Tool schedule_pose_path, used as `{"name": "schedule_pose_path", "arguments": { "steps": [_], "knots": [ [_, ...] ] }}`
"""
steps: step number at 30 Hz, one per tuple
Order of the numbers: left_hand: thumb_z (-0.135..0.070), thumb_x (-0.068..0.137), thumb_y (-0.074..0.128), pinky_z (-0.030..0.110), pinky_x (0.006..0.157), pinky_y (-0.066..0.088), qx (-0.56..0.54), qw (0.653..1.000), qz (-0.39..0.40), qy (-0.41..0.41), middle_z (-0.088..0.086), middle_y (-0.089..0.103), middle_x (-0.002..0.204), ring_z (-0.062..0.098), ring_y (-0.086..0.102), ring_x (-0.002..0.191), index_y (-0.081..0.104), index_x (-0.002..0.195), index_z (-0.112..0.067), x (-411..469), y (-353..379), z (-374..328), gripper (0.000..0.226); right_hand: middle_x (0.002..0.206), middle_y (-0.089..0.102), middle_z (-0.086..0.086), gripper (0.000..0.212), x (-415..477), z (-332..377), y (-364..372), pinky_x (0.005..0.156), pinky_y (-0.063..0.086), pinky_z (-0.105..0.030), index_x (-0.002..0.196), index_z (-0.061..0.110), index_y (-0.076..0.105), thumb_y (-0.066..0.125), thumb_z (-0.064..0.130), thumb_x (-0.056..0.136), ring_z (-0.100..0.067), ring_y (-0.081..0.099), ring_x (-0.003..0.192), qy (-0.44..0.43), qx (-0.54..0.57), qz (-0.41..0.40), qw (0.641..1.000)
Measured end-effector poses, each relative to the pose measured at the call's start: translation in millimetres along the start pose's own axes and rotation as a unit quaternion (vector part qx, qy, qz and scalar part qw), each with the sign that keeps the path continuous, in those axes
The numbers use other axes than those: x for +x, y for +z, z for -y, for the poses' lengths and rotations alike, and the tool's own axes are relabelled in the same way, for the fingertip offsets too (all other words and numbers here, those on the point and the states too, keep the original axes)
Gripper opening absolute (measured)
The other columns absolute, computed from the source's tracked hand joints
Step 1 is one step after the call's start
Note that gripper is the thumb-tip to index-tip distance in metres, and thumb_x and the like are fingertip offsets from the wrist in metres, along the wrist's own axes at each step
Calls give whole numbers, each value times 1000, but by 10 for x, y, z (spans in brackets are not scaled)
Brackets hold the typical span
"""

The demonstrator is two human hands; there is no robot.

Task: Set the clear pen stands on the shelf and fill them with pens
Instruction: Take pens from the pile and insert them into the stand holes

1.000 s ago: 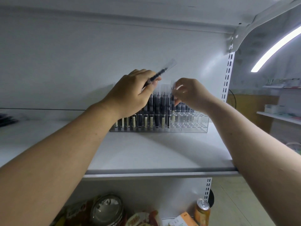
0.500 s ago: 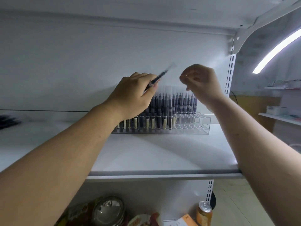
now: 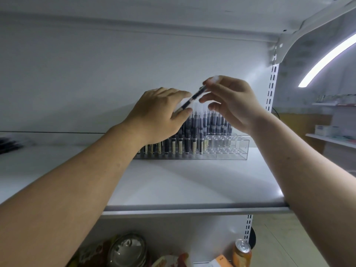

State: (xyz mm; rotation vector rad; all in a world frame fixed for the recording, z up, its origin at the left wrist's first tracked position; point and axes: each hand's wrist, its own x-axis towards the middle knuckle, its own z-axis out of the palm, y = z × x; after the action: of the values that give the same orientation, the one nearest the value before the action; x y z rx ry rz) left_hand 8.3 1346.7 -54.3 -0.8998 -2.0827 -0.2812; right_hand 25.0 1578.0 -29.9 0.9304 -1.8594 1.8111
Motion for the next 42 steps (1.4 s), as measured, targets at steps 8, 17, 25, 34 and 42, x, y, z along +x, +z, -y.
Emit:
{"name": "schedule_pose_path", "arguments": {
  "steps": [8,17,25,34,42],
  "knots": [
    [-71,99,39,50,119,38,20,999,26,-11,-4,57,154,22,55,138,44,156,-26,-29,-32,10,73,77,76,-8,17,80,-59,-179,56,49,-30,95,6,69,73,22,98,-24,74,66,-90,-194,-156,964],
    [-72,99,39,49,120,37,19,999,27,-20,-5,58,152,20,54,138,46,155,-27,-33,-26,15,72,79,77,-3,19,65,-133,-225,65,53,-27,99,5,70,71,24,99,-15,77,67,-63,-361,-140,920],
    [-72,98,40,49,120,37,15,999,27,-21,-4,59,151,21,55,137,48,154,-27,-28,-22,18,72,79,77,-2,18,32,-130,-175,64,55,-28,98,6,70,71,23,99,-14,76,66,-44,-380,-119,916],
    [-69,98,42,48,118,38,13,999,27,-14,-4,62,148,22,57,134,51,151,-27,-27,-23,9,68,73,78,0,19,-42,-138,-123,45,47,-18,95,6,65,72,24,98,-6,69,54,14,-425,-42,904],
    [-69,98,42,48,118,39,8,999,27,-15,-4,62,148,22,57,134,52,150,-27,-37,-15,12,68,76,79,-3,19,-35,-156,-181,68,64,-41,98,9,66,72,26,98,-20,78,70,55,-420,-22,906]
  ]
}}
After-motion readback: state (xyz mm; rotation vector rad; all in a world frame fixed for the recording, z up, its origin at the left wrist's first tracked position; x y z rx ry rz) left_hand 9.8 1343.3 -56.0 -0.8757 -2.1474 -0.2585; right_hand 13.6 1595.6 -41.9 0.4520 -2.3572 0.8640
